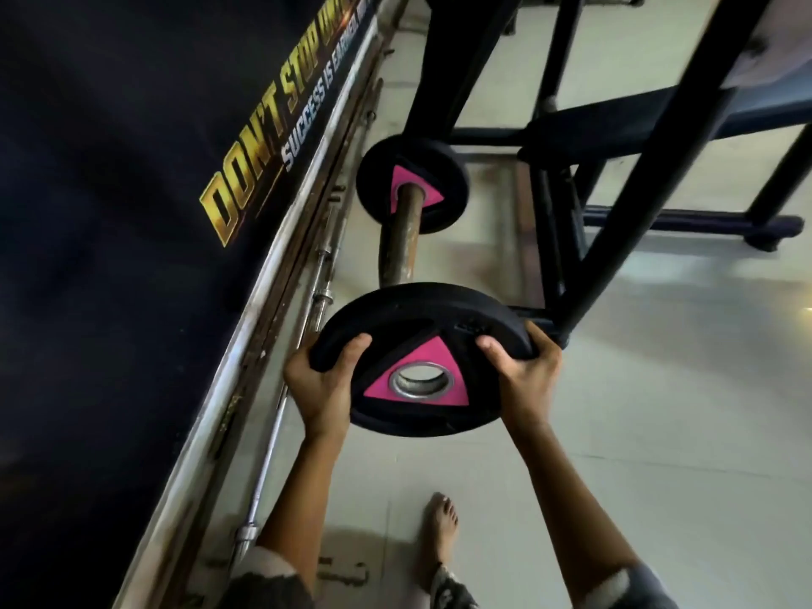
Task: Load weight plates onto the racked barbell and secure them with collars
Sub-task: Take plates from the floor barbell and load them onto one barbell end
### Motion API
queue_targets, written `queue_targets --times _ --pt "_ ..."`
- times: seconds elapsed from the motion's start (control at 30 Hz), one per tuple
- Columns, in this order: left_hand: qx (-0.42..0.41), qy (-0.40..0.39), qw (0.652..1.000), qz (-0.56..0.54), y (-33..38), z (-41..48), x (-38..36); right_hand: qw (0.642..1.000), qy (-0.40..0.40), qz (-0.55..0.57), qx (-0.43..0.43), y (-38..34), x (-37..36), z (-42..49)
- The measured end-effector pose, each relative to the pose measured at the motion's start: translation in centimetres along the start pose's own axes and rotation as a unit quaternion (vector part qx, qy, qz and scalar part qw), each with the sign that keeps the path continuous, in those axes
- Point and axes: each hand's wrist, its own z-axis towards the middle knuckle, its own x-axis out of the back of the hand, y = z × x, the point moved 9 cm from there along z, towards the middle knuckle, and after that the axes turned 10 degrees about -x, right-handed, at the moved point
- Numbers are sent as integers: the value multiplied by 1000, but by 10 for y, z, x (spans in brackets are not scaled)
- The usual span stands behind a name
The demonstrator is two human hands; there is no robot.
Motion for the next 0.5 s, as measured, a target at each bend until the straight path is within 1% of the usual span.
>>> queue_targets --times 0.1,0.23,0.37,0.5 --pt "-27 -33 999 4 85 -27 -16 1000 25 -1 6 -66 64 -30" --pt "-59 -73 996 -12 184 -62 -64 995 84 6 46 -148 161 -56" --pt "-113 -85 989 -46 257 -91 -128 988 132 9 85 -206 245 -55" --pt "-138 -104 983 -67 302 -110 -202 977 171 27 123 -243 326 -39"
